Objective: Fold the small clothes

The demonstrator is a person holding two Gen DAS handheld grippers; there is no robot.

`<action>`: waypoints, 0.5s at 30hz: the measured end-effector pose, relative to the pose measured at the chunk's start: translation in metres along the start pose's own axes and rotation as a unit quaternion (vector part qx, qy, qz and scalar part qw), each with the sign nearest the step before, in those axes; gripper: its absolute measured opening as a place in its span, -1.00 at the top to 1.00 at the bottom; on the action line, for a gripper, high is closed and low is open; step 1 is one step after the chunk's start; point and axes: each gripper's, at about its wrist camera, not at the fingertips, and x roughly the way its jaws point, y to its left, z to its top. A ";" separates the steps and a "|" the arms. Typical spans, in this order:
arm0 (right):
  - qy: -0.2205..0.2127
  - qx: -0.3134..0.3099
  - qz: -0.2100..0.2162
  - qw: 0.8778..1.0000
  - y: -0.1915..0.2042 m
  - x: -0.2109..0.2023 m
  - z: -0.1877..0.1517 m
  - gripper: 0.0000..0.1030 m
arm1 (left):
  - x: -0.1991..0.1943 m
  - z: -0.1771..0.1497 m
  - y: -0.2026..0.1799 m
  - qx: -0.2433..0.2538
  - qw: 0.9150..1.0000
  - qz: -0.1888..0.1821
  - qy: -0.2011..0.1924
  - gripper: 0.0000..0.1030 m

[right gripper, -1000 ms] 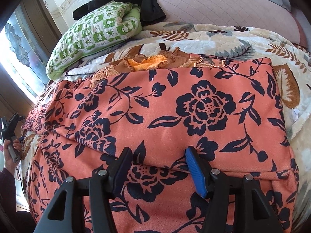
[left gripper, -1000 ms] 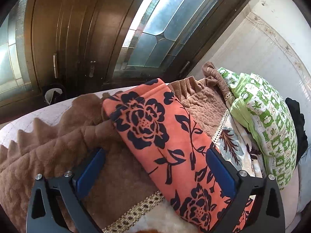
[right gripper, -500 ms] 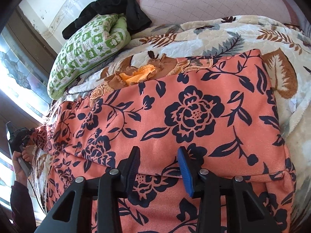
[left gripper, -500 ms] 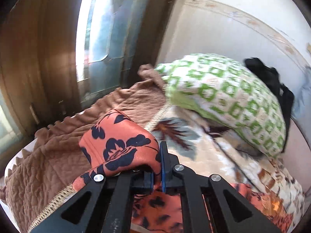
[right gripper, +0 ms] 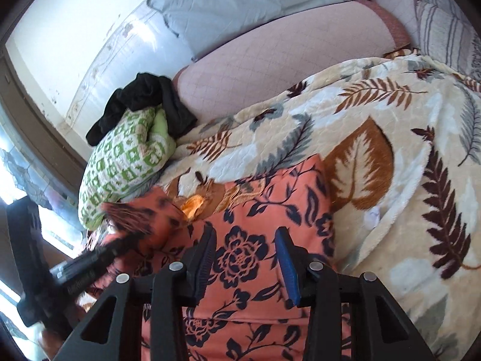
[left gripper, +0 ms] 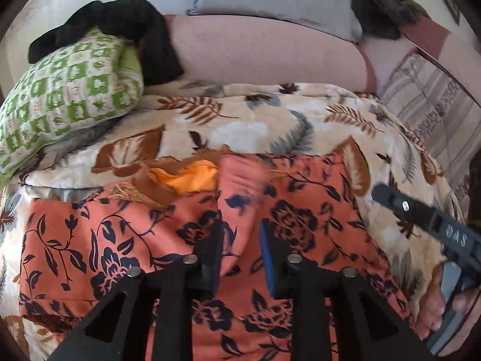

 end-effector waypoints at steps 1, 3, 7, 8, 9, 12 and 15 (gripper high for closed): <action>-0.007 0.010 -0.002 1.000 -0.008 -0.004 0.004 -0.20 | -0.012 -0.005 -0.004 0.012 1.000 0.002 -0.012 -0.21; -0.014 0.031 0.020 0.999 -0.019 -0.009 0.011 -0.30 | -0.041 -0.011 0.002 0.015 0.998 0.031 -0.052 -0.64; 0.011 0.050 0.069 0.996 -0.016 -0.003 0.014 -0.30 | -0.087 -0.019 0.068 -0.066 0.992 0.059 -0.094 -0.69; 0.025 0.048 0.082 0.995 -0.012 0.003 0.011 -0.30 | -0.090 -0.022 0.086 -0.092 0.988 0.082 -0.090 -0.71; 0.042 0.044 0.094 0.994 -0.006 0.012 0.008 -0.30 | -0.089 -0.025 0.105 -0.116 0.984 0.112 -0.081 -0.71; 0.086 0.030 0.104 0.990 0.010 0.041 -0.004 -0.30 | -0.084 -0.043 0.157 -0.181 0.964 0.182 -0.069 -0.71; 0.115 0.030 0.092 0.989 0.017 0.069 -0.018 -0.30 | -0.070 -0.061 0.195 -0.221 0.950 0.213 -0.055 -0.71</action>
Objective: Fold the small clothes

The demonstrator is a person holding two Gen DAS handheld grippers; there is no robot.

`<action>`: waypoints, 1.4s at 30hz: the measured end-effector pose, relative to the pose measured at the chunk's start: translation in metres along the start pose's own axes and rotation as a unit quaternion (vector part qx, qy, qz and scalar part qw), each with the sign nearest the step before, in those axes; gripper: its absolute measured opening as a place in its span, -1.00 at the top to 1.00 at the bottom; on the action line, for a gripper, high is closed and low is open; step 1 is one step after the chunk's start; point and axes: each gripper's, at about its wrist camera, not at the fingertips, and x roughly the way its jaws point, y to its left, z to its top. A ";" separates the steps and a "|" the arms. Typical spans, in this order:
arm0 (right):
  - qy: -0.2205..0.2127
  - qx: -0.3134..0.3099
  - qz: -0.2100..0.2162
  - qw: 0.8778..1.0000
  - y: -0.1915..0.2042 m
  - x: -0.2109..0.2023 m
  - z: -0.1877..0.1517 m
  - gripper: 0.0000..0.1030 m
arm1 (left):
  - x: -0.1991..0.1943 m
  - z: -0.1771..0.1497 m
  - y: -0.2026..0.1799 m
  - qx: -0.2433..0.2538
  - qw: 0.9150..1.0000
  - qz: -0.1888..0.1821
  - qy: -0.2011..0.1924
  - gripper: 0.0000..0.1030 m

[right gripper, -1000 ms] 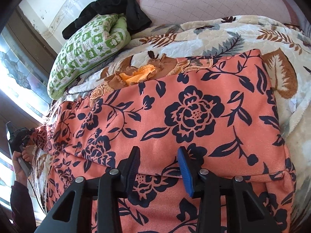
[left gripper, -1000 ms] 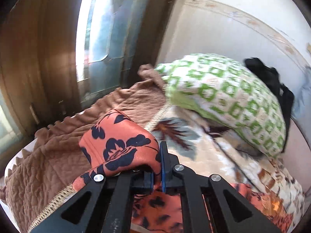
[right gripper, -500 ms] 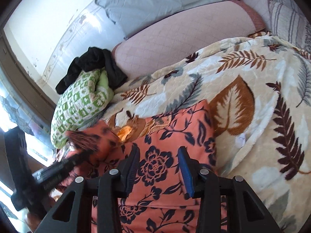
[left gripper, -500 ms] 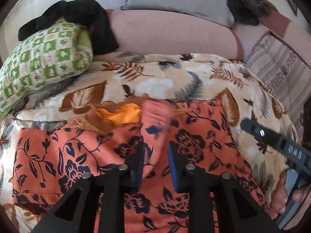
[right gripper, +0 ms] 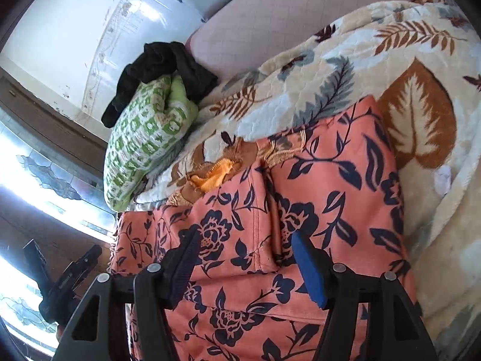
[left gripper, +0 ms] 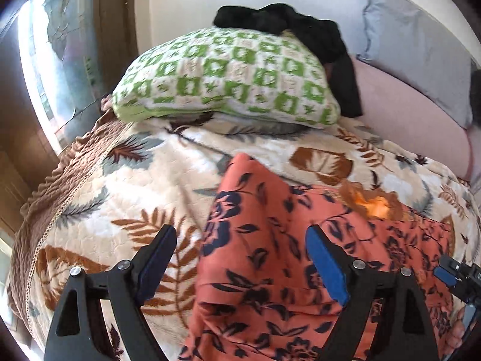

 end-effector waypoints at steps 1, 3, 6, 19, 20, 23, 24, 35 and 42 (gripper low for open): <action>0.009 0.001 -0.003 1.000 -0.001 0.009 -0.002 -0.29 | 0.012 -0.003 0.006 -0.007 1.000 0.008 0.009 -0.71; 0.021 -0.005 -0.015 1.000 -0.001 0.025 -0.005 -0.28 | 0.026 -0.004 0.013 -0.022 1.000 0.011 0.019 -0.71; 0.020 -0.020 -0.023 0.999 0.005 0.041 -0.007 0.08 | 0.042 -0.005 0.011 -0.026 0.999 0.015 0.035 -0.71; -0.111 -0.084 -0.146 0.979 0.018 -0.040 0.011 0.76 | 0.036 0.000 -0.002 -0.008 1.000 0.014 0.006 -0.71; -0.083 -0.070 -0.145 0.983 0.007 -0.040 0.013 0.76 | 0.037 -0.002 -0.006 -0.001 1.000 0.010 0.011 -0.71; -0.018 -0.022 -0.181 0.983 -0.027 -0.037 0.010 0.76 | 0.042 -0.008 -0.025 0.037 0.999 0.016 0.016 -0.71; -0.019 -0.015 -0.195 0.980 -0.033 -0.040 0.009 0.74 | 0.044 -0.010 -0.031 0.052 0.998 0.023 0.018 -0.71; -0.103 -0.023 -0.191 0.976 -0.022 -0.076 0.022 0.67 | 0.076 -0.026 -0.061 0.120 0.987 0.049 0.092 -0.71; 0.060 -0.036 -0.149 0.986 -0.019 0.012 0.007 0.66 | 0.055 -0.028 -0.083 0.153 0.987 0.016 0.051 -0.71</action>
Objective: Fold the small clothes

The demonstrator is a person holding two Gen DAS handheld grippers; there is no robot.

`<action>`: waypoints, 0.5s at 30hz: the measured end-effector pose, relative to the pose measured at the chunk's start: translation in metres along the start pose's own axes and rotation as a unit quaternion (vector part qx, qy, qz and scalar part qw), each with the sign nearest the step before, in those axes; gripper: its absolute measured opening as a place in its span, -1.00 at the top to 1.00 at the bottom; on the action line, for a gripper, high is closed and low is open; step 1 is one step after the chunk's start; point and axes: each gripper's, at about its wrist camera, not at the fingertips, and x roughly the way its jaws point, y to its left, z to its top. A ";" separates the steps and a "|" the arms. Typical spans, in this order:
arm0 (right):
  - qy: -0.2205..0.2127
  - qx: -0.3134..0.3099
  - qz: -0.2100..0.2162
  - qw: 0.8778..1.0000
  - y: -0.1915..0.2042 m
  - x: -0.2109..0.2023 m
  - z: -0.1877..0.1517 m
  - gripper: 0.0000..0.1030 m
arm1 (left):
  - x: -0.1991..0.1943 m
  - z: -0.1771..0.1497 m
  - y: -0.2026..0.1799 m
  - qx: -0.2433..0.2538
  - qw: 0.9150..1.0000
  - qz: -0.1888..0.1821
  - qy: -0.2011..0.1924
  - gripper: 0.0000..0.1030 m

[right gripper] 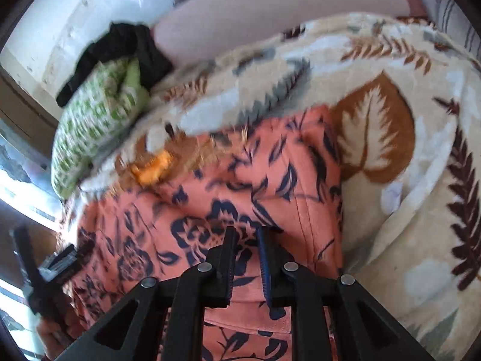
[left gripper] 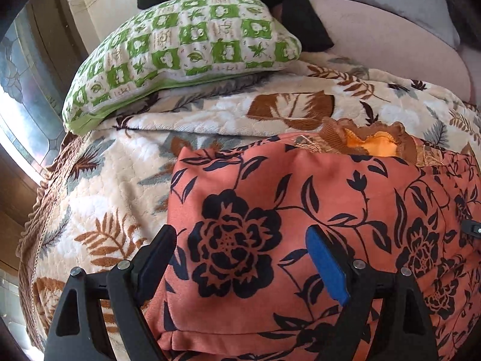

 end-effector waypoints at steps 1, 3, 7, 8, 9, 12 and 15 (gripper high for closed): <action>0.003 -0.002 -0.005 1.000 0.000 0.006 -0.002 0.68 | 0.004 -0.001 -0.004 0.011 1.000 0.010 0.008 -0.71; -0.010 -0.004 -0.006 1.000 0.005 -0.002 -0.001 0.68 | 0.017 -0.004 -0.007 0.020 0.999 0.021 0.033 -0.71; -0.072 -0.008 0.011 0.997 0.011 -0.019 0.005 0.67 | 0.016 -0.002 -0.008 0.022 0.999 0.023 0.031 -0.72; -0.079 -0.006 0.000 0.997 0.010 -0.017 0.007 0.67 | 0.017 -0.002 -0.008 0.022 0.999 0.024 0.032 -0.72; -0.078 -0.004 -0.008 0.997 0.007 -0.011 0.009 0.64 | 0.018 -0.002 -0.008 0.022 0.999 0.024 0.033 -0.72; -0.055 0.011 -0.006 0.998 -0.006 0.006 0.011 0.64 | 0.012 -0.001 -0.004 0.013 0.999 0.015 0.031 -0.72; -0.048 -0.009 0.004 0.999 0.005 -0.007 0.011 0.61 | 0.008 0.001 -0.002 0.011 0.999 0.005 0.030 -0.72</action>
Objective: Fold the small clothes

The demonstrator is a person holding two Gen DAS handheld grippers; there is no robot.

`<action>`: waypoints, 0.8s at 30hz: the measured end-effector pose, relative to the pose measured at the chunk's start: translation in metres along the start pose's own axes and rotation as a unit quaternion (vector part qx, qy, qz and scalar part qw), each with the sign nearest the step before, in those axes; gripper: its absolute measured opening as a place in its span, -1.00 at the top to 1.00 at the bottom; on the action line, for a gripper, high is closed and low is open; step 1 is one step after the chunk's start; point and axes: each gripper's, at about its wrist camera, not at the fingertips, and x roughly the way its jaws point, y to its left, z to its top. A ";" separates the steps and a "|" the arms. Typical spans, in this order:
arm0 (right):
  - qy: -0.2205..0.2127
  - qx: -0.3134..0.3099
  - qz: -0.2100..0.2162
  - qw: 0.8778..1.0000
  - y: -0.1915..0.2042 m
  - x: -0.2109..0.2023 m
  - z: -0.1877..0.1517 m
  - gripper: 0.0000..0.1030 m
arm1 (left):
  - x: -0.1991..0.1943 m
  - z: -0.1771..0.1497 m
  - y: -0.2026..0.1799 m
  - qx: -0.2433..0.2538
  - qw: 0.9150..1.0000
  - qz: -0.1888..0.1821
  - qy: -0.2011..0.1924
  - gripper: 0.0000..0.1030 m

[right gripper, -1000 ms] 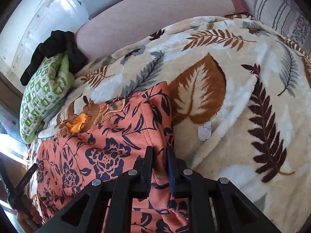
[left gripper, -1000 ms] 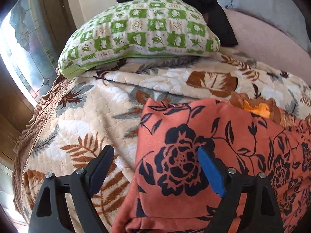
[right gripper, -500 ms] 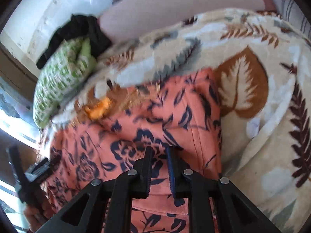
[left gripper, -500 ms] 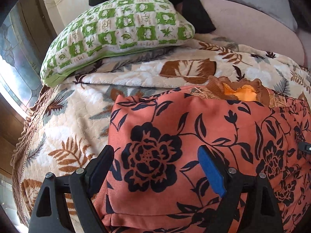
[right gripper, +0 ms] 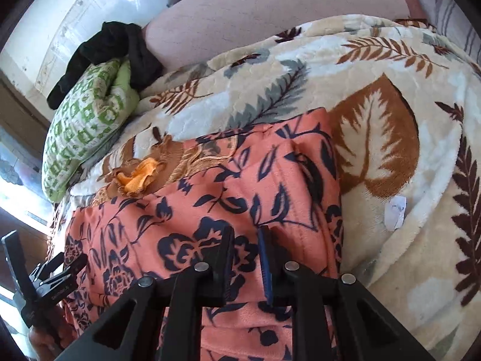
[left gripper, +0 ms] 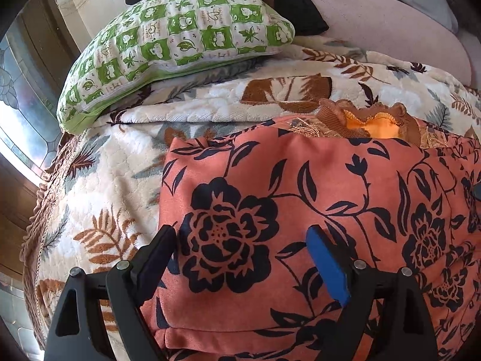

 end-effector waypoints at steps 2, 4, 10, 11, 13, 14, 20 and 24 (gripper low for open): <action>-0.002 -0.013 0.036 0.999 0.012 -0.005 -0.005 0.61 | 0.001 -0.001 0.001 -0.005 1.000 0.000 0.002 -0.72; 0.009 -0.036 0.071 0.997 0.029 -0.007 -0.013 0.61 | 0.001 -0.003 0.000 -0.002 1.000 -0.007 0.006 -0.72; 0.121 -0.147 0.060 0.980 0.071 0.015 -0.045 0.57 | 0.005 -0.009 -0.005 0.033 0.999 0.006 0.025 -0.72; 0.138 -0.147 0.057 0.978 0.073 0.013 -0.045 0.58 | 0.005 -0.009 -0.004 0.036 0.999 0.005 0.028 -0.72; 0.154 -0.133 0.068 0.977 0.070 0.010 -0.045 0.57 | 0.005 -0.010 -0.004 0.043 0.999 0.003 0.033 -0.73; 0.160 -0.131 0.074 0.975 0.068 0.010 -0.045 0.57 | 0.004 -0.010 -0.004 0.045 0.998 0.001 0.035 -0.73; 0.082 -0.116 0.104 0.984 0.062 -0.004 -0.028 0.58 | -0.015 0.004 0.016 -0.016 1.000 -0.016 -0.017 -0.72; -0.012 -0.062 0.104 0.992 0.045 -0.007 -0.011 0.45 | 0.005 0.010 0.024 -0.037 0.999 0.012 0.003 -0.72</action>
